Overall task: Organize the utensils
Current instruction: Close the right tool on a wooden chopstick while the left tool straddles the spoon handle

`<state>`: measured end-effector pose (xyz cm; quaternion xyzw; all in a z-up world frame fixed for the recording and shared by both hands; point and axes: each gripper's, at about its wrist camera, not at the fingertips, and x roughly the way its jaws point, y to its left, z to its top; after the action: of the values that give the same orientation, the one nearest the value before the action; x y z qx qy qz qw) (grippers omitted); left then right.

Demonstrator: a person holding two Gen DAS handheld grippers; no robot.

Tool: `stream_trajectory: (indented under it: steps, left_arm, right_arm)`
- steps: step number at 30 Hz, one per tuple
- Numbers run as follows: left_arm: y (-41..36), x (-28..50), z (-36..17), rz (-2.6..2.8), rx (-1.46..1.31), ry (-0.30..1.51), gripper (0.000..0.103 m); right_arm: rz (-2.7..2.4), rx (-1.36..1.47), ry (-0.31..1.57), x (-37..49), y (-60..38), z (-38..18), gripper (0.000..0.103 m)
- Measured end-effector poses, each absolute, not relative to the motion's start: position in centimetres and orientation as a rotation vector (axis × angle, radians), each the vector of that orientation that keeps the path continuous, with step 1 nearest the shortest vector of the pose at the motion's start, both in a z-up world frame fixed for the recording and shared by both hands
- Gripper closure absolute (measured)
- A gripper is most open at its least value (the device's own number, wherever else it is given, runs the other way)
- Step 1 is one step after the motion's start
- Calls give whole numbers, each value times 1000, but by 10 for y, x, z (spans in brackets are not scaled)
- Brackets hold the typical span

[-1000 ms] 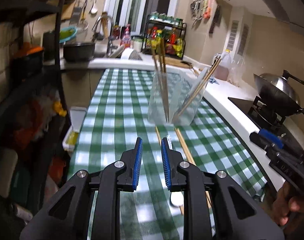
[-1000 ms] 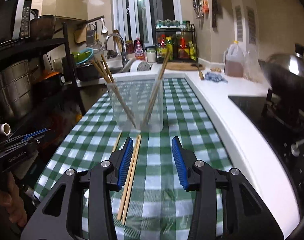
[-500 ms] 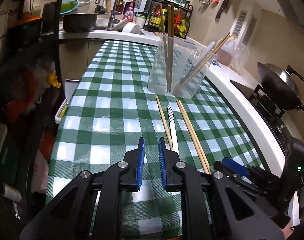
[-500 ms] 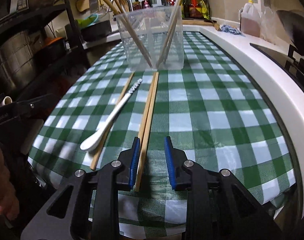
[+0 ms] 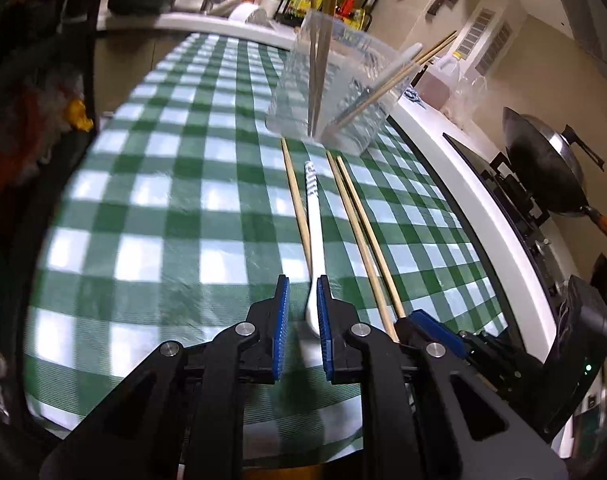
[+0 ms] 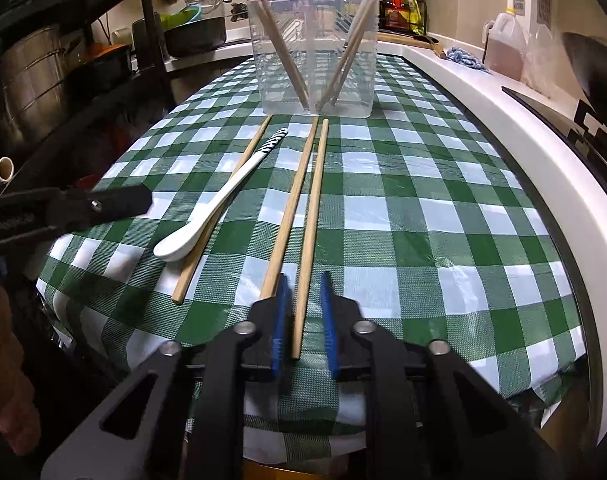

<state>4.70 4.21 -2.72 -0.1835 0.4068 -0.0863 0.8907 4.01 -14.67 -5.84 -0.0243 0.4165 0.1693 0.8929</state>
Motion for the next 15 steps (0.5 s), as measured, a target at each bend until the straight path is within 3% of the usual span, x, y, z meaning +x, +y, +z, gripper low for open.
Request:
stream_trajectory:
  steps: [15]
  left_arm:
    - [14,48,-40,-138,-281,866,88]
  right_arm:
    - [309,-22,871,37,-178,-59,98]
